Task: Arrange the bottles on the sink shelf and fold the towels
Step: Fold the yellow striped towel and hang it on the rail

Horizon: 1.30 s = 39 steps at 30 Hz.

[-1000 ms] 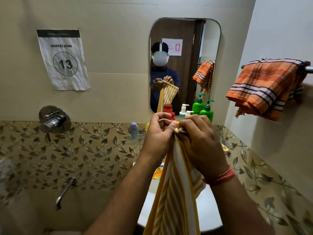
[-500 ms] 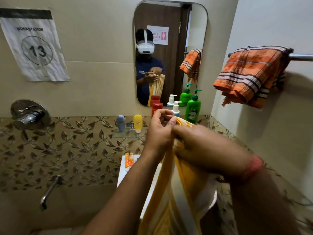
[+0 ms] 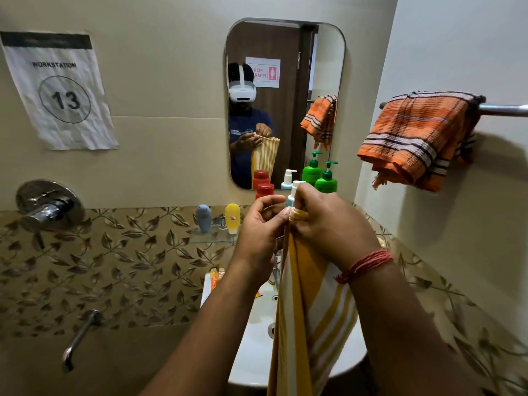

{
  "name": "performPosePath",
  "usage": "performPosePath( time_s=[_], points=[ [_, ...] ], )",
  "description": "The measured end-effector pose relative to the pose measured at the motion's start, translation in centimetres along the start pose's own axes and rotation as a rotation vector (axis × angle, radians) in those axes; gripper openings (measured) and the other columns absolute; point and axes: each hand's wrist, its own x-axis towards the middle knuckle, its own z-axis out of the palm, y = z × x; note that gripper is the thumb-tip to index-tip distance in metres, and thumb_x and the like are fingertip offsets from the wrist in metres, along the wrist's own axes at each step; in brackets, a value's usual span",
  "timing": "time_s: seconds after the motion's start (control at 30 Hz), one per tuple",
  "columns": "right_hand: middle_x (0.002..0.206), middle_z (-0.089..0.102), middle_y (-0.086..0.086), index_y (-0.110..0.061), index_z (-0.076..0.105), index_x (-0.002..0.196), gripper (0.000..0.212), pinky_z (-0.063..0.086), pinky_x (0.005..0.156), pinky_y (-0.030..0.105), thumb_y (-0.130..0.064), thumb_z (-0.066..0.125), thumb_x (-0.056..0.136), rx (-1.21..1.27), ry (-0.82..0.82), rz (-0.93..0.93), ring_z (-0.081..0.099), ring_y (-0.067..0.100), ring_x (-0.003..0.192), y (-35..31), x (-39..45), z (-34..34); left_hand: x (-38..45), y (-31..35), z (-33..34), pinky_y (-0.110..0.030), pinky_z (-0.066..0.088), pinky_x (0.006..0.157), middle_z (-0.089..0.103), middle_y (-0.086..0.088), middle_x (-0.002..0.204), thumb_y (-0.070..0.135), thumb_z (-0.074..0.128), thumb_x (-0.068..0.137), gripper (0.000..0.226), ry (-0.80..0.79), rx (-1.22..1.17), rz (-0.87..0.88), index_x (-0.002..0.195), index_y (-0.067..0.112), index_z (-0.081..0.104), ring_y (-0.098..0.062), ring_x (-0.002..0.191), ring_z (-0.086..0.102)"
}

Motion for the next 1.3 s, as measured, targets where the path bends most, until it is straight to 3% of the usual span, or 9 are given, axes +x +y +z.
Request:
performPosePath(
  time_s=[0.3,0.5,0.67,0.77,0.83,0.93,1.0,1.1,1.3],
  points=[
    [0.084,0.060,-0.001,-0.025,0.046,0.100,0.023,0.058,0.065,0.040,-0.031,0.065,0.089,0.066,0.012,0.108,0.061,0.021,0.076,0.0,1.0,0.6,-0.7,0.0,-1.0,-0.033,0.057,0.083,0.072,-0.003,0.114,0.004,0.064,0.086,0.042,-0.134,0.019,0.043,0.122,0.025,0.067,-0.024,0.111,0.069],
    [0.083,0.053,-0.007,-0.025,0.046,0.101,0.027,0.048,0.060,0.028,-0.032,0.069,0.089,0.110,-0.006,0.085,0.056,0.014,0.075,0.4,1.8,0.6,-0.6,0.1,-1.1,-0.030,0.058,0.085,0.071,-0.001,0.114,0.001,0.067,0.091,0.047,-0.111,0.189,0.144,0.125,0.033,0.063,-0.019,0.109,0.069],
    [0.099,0.051,-0.016,-0.034,0.049,0.101,0.034,0.050,0.074,0.029,-0.036,0.076,0.081,0.221,-0.203,0.029,0.051,0.012,0.095,2.8,1.0,0.3,-0.2,0.4,-1.5,-0.041,0.058,0.088,0.072,-0.010,0.113,0.000,0.070,0.089,0.044,0.024,0.155,0.189,0.122,0.028,0.064,-0.031,0.111,0.067],
    [0.122,0.042,-0.015,-0.042,0.049,0.112,0.044,0.051,0.085,0.029,-0.039,0.078,0.079,0.322,-0.424,0.102,0.044,0.012,0.112,5.1,0.9,0.1,-0.4,0.9,-1.9,-0.046,0.059,0.089,0.073,-0.008,0.115,0.023,0.081,0.075,0.050,0.003,0.065,0.153,0.122,0.028,0.066,-0.031,0.112,0.068],
    [0.123,0.051,-0.013,-0.043,0.052,0.114,0.046,0.055,0.080,0.022,-0.033,0.080,0.080,0.562,-0.541,0.164,0.054,0.009,0.110,6.3,0.7,0.1,-0.4,1.2,-2.1,-0.041,0.060,0.085,0.073,-0.009,0.115,0.025,0.081,0.074,0.048,-0.013,0.025,0.153,0.120,0.028,0.068,-0.028,0.109,0.069],
    [0.119,0.052,-0.008,-0.040,0.056,0.122,0.052,0.057,0.090,0.032,-0.034,0.082,0.077,0.653,-0.568,0.204,0.056,0.011,0.110,7.8,0.4,0.8,-0.3,1.6,-2.5,-0.030,0.057,0.082,0.072,-0.006,0.109,0.007,0.071,0.083,0.040,-0.041,-0.003,0.179,0.118,0.026,0.070,-0.023,0.105,0.069],
    [0.114,0.054,-0.003,-0.029,0.065,0.115,0.041,0.056,0.093,0.040,-0.030,0.081,0.078,0.654,-0.558,0.214,0.058,0.016,0.107,8.4,0.2,1.5,-0.2,1.9,-2.8,-0.030,0.057,0.083,0.072,-0.006,0.111,0.007,0.069,0.085,0.039,-0.037,0.021,0.186,0.119,0.026,0.069,-0.023,0.107,0.069],
    [0.097,0.069,0.003,-0.023,0.069,0.095,0.023,0.060,0.077,0.036,-0.019,0.078,0.075,0.950,-0.464,0.238,0.069,0.020,0.091,9.2,-0.6,1.4,-0.3,2.7,-3.2,-0.031,0.058,0.082,0.072,-0.008,0.115,0.015,0.073,0.083,0.040,0.029,0.038,0.193,0.122,0.024,0.068,-0.027,0.111,0.069],
    [0.090,0.073,-0.008,-0.035,0.066,0.093,0.022,0.060,0.067,0.026,-0.036,0.079,0.075,1.156,0.060,0.182,0.072,0.013,0.085,7.0,-0.8,0.3,-0.2,3.9,-3.7,-0.029,0.059,0.076,0.074,0.001,0.115,0.014,0.070,0.086,0.034,0.115,0.085,0.239,0.116,0.030,0.068,-0.020,0.111,0.069]
  ],
)
